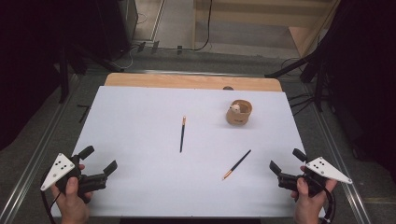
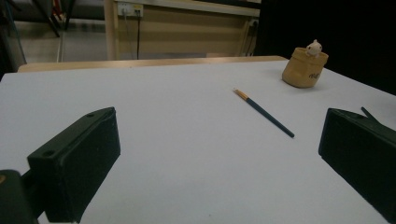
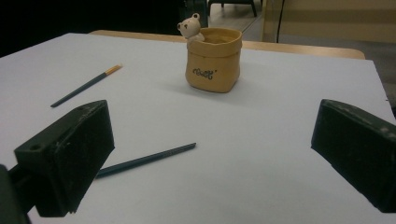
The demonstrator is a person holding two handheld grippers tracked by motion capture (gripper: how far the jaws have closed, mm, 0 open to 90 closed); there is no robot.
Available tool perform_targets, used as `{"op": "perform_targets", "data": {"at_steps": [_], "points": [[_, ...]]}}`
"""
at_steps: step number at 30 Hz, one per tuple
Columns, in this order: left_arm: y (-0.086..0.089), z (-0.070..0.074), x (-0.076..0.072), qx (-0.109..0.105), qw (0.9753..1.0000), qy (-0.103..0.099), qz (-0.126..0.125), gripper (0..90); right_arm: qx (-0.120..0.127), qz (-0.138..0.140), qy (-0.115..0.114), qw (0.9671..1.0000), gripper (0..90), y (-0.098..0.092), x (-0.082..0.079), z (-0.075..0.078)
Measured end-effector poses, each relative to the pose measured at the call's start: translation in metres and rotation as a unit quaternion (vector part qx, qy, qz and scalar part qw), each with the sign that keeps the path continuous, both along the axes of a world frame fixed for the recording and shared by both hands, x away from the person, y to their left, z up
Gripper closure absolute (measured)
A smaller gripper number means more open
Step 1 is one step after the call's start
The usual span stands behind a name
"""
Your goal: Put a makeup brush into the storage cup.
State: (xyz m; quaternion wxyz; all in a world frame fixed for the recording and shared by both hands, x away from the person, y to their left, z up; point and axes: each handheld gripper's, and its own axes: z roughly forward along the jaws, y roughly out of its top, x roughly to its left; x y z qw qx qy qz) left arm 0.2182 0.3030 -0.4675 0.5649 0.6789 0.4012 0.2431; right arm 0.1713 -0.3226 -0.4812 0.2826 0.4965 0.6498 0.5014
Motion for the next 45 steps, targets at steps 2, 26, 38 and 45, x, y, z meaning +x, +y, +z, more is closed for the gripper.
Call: {"op": "perform_targets", "data": {"at_steps": [2,26,38,45], "points": [[0.0,0.0,0.0,0.0,1.0,0.001,-0.001,0.0,-0.001,-0.001,0.001,1.0,0.0,0.001,0.0,0.0],[0.0,0.003,0.0,0.007,1.0,0.002,0.002,0.0,-0.024,0.023,0.023,0.9992,0.4,0.019,0.019,0.028],[-0.004,0.003,0.002,0.003,1.0,0.005,-0.001,0.0,-0.033,0.049,0.039,0.9975,1.0,0.038,0.039,0.036],[-0.005,0.003,0.001,0.007,0.9999,0.007,-0.005,0.0,-0.043,0.068,0.046,0.9957,1.1,0.048,0.052,0.042]]}}
